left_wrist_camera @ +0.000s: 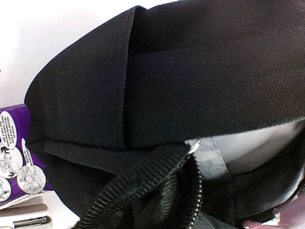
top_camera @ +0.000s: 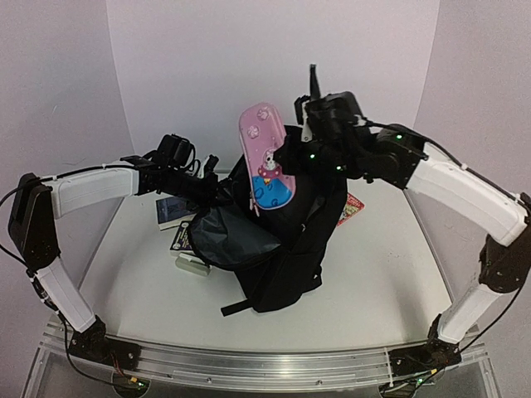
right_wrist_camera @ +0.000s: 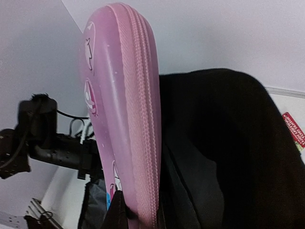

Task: Pack the student bag
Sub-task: Place the stationery in the student bag.

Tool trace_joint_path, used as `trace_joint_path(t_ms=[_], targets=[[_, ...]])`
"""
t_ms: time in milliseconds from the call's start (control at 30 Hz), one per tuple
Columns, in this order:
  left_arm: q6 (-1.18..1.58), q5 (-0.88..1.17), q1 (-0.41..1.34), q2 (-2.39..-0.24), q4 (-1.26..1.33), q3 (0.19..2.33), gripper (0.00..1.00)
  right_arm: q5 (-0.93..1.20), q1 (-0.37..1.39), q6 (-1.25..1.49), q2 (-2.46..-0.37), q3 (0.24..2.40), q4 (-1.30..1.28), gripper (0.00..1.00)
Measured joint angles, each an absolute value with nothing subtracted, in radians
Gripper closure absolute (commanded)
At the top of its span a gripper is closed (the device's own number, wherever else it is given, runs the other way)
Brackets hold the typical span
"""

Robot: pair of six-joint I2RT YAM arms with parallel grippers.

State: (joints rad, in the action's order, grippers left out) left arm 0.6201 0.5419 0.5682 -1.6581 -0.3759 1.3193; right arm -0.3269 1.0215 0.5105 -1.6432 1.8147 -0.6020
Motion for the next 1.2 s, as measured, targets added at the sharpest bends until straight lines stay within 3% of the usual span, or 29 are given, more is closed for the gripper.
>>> trace_joint_path(t_ms=[500,800,900,1200], targets=[[0.62,0.542,0.568,-1.658,-0.375,1.319,1.0,-0.456,1.108,0.472,-1.947,2.022,-1.041,0.99],[0.62,0.542,0.568,-1.658,-0.374,1.319,1.0,-0.459,1.116,0.518,-2.014,2.05,-1.11,0.42],[0.62,0.542,0.568,-1.658,-0.374,1.319,1.0,-0.46,1.115,0.524,-2.013,2.086,-1.103,0.34],[0.618,0.534,0.569,-1.649,-0.372,1.309,1.0,-0.4,1.115,0.526,-1.944,2.093,-1.039,0.24]])
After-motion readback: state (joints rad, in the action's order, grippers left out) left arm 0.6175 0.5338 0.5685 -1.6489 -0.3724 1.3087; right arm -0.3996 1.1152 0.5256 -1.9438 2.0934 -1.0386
